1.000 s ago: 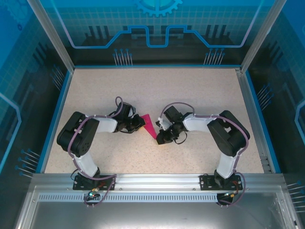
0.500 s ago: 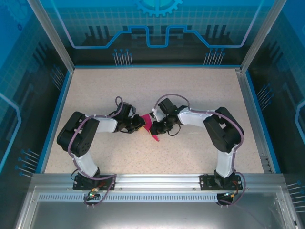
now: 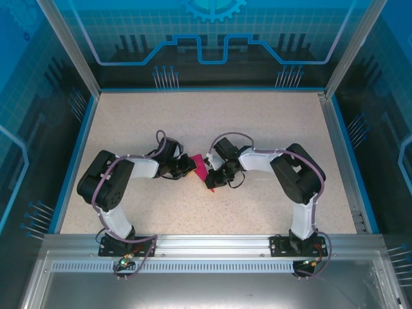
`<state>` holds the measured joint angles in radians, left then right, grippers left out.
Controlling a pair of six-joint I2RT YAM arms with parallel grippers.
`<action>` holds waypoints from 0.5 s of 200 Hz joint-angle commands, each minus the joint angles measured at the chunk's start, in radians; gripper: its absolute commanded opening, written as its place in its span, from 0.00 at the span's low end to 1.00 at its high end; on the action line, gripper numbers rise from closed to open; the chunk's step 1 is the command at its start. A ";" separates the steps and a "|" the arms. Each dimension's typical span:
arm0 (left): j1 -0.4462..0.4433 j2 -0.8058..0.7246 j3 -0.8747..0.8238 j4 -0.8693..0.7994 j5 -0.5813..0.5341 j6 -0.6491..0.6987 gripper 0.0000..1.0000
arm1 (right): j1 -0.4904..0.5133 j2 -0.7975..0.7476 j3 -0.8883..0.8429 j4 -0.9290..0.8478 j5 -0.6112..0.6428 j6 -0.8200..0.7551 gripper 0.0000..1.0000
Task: Fold a paper plane with a square sheet of paper (pick it up from the middle)
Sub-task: Fold the wing for the fifth time at the center of the table.
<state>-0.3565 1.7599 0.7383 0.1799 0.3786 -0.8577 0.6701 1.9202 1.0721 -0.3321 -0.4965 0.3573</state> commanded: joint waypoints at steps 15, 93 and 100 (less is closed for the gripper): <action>-0.001 0.043 -0.003 -0.100 -0.086 0.004 0.16 | 0.019 -0.053 -0.093 -0.109 0.020 -0.023 0.09; -0.001 0.035 0.000 -0.097 -0.073 0.018 0.15 | 0.002 -0.217 -0.119 -0.015 0.006 0.016 0.10; -0.001 0.036 0.000 -0.096 -0.073 0.018 0.15 | 0.001 -0.225 -0.101 -0.006 0.020 0.019 0.11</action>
<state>-0.3565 1.7599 0.7403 0.1761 0.3756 -0.8577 0.6689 1.7832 0.9417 -0.3492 -0.4984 0.3618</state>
